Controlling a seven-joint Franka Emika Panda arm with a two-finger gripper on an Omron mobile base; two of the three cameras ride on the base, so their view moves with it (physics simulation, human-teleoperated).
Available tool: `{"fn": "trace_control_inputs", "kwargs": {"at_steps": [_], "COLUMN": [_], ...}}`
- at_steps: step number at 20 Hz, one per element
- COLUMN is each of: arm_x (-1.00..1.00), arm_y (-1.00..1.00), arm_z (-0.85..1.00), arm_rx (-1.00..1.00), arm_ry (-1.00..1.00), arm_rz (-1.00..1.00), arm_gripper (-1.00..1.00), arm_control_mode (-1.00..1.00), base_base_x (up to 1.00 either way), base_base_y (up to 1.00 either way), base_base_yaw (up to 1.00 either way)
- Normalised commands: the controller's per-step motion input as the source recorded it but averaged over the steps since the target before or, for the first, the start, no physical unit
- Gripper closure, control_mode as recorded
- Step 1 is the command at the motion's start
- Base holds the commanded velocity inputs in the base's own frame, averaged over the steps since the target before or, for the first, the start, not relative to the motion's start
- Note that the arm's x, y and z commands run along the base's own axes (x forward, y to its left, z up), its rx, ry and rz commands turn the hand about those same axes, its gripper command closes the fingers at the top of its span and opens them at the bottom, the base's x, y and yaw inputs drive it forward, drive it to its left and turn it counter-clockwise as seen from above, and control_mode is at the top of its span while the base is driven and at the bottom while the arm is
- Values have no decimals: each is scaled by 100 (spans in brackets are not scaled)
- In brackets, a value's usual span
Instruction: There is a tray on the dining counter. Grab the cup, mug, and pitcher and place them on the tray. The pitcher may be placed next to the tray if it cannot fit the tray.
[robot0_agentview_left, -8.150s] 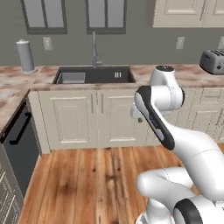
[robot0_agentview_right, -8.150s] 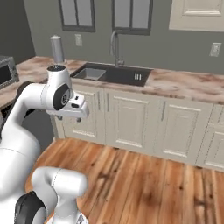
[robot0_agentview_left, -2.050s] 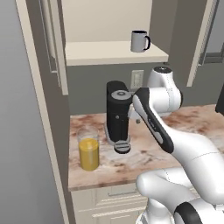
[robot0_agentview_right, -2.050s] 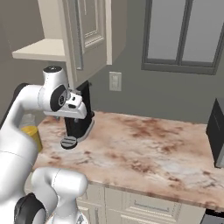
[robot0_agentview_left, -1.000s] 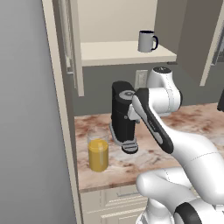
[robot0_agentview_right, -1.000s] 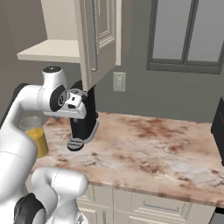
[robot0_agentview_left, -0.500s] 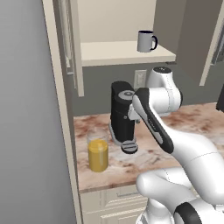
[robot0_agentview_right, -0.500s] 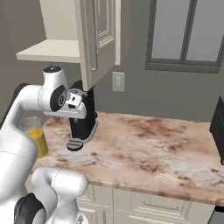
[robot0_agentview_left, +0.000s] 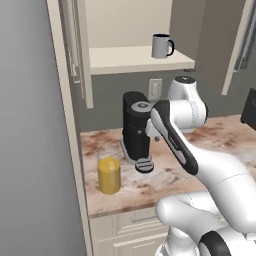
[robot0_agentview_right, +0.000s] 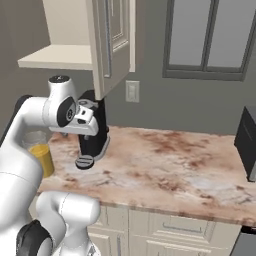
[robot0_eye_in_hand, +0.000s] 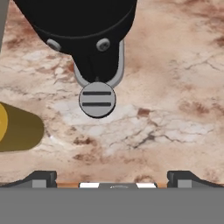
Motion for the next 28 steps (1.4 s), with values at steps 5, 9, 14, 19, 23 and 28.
{"fn": "trace_control_inputs", "kwargs": {"at_steps": [5, 9, 14, 19, 23, 28], "arm_x": [0, 0, 0, 0, 0, 0], "arm_y": [0, 0, 0, 0, 0, 0], "arm_z": [0, 0, 0, 0, 1, 15], "arm_rx": [0, 0, 0, 0, 0, 2], "arm_ry": [0, 0, 0, 0, 0, -4], "arm_rz": [0, 0, 0, 0, 0, 0], "arm_gripper": [-100, -100, -100, -100, -100, -100], "arm_control_mode": [100, 100, 100, 100, -100, -100], "base_base_x": [-18, 34, 36, 11, 0, 0], "base_base_y": [29, 26, 29, 9, 0, 0], "base_base_yaw": [-17, -6, -1, 0, 0, 0]}}
